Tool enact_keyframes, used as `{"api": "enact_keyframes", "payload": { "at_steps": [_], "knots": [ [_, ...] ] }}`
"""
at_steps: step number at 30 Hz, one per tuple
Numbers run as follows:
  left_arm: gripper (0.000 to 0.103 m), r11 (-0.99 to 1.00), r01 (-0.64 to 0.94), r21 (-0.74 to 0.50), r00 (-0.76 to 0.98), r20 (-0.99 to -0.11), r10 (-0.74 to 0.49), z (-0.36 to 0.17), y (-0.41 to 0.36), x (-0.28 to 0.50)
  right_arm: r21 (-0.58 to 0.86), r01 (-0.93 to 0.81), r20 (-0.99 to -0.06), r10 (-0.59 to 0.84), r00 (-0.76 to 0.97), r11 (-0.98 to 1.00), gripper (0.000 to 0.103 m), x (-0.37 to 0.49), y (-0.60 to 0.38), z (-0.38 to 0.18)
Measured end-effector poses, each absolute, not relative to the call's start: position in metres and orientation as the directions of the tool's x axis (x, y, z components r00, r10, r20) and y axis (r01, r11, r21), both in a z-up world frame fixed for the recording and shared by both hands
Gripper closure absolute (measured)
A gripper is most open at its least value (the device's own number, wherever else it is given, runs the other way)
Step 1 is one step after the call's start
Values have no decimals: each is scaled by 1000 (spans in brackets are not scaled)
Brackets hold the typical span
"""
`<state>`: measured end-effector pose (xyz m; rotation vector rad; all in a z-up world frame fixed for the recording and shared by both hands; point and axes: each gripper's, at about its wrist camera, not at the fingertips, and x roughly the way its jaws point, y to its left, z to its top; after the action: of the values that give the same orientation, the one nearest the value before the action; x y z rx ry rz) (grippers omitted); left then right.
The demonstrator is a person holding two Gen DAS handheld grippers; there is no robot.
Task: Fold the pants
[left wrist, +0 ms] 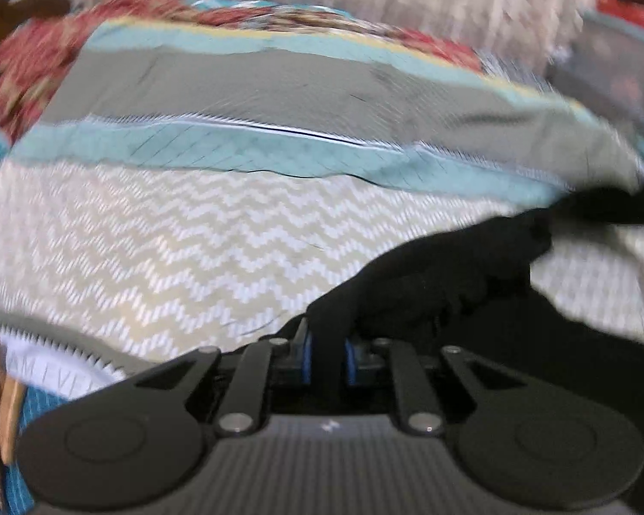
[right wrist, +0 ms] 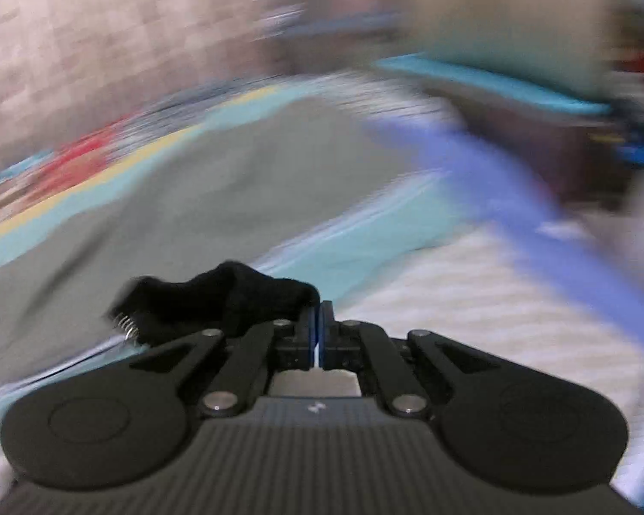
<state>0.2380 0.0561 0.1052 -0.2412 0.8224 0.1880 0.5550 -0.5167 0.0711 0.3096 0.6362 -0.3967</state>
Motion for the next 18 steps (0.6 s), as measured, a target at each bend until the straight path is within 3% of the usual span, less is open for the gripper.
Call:
{"api": "enact_keyframes", "payload": {
  "at_steps": [5, 8, 10, 13, 17, 18],
  "knots": [
    [91, 944, -268, -193, 661, -750, 35, 108, 65, 225, 203, 635, -694, -348, 630, 745, 87, 513, -596, 54],
    [90, 952, -247, -183, 644, -765, 20, 108, 61, 219, 270, 619, -686, -304, 662, 738, 85, 480, -606, 46],
    [90, 955, -241, -171, 638, -770, 24, 108, 56, 216, 297, 598, -692, -264, 672, 744, 69, 463, -610, 37],
    [90, 954, -247, -170, 633, -774, 26, 109, 55, 214, 317, 567, -715, -201, 670, 761, 56, 458, -605, 19],
    [90, 955, -252, -157, 627, -778, 38, 116, 55, 214, 381, 567, -733, -134, 667, 730, 53, 469, -601, -2],
    [90, 955, -254, -152, 626, -778, 43, 117, 54, 213, 423, 560, -725, -103, 680, 712, 48, 475, -603, -5]
  ]
}}
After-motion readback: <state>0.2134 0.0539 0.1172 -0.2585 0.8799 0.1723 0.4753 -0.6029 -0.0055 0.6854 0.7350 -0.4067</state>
